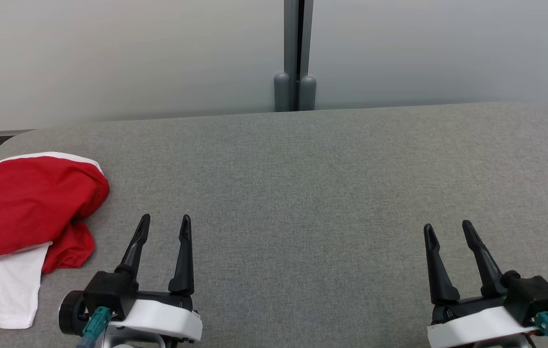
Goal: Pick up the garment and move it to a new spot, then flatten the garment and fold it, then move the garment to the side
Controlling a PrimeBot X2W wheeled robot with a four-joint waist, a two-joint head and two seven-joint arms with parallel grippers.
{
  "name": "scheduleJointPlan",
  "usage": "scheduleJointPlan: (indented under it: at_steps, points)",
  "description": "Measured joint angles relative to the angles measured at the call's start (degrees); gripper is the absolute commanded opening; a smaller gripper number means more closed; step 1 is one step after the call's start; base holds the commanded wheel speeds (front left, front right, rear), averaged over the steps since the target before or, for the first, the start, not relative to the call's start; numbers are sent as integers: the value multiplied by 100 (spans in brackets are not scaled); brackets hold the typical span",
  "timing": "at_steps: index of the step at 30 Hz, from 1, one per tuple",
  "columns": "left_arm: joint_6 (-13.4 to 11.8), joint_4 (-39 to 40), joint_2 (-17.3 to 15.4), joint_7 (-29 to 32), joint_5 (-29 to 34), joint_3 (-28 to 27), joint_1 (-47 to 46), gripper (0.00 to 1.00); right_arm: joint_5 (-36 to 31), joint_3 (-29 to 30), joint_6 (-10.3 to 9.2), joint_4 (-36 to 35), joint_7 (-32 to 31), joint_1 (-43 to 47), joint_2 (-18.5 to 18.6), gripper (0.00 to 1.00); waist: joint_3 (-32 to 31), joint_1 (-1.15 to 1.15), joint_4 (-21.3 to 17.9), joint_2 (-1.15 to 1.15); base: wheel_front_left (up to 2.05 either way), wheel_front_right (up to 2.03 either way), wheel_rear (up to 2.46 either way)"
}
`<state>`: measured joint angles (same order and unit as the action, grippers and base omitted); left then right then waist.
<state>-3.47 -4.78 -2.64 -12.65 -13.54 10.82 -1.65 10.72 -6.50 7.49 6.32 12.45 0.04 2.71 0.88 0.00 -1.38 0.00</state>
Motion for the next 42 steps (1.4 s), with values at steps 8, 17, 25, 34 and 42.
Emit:
scheduleJointPlan:
  at_steps: [8,17,25,34,42]
  points:
    - [-97,8,-3,-80,263,42,0,100,-290,-75,0,2,104,2,2,100,22,0,-7,0,0,0,0]
    - [-123,2,-7,-159,594,118,0,100,-593,-52,0,-53,172,2,5,100,33,0,-34,0,0,0,0]
    - [-119,2,-9,-237,911,145,-2,100,-889,-114,1,-60,245,1,7,100,58,0,-49,0,0,0,0]
    - [-104,-15,-10,-244,891,114,-4,100,-893,-170,1,-56,250,-7,7,100,68,0,-47,0,0,0,0]
    - [-115,0,-10,-245,904,141,-32,100,-943,-188,1,-51,250,-4,8,100,79,0,32,0,0,0,0]
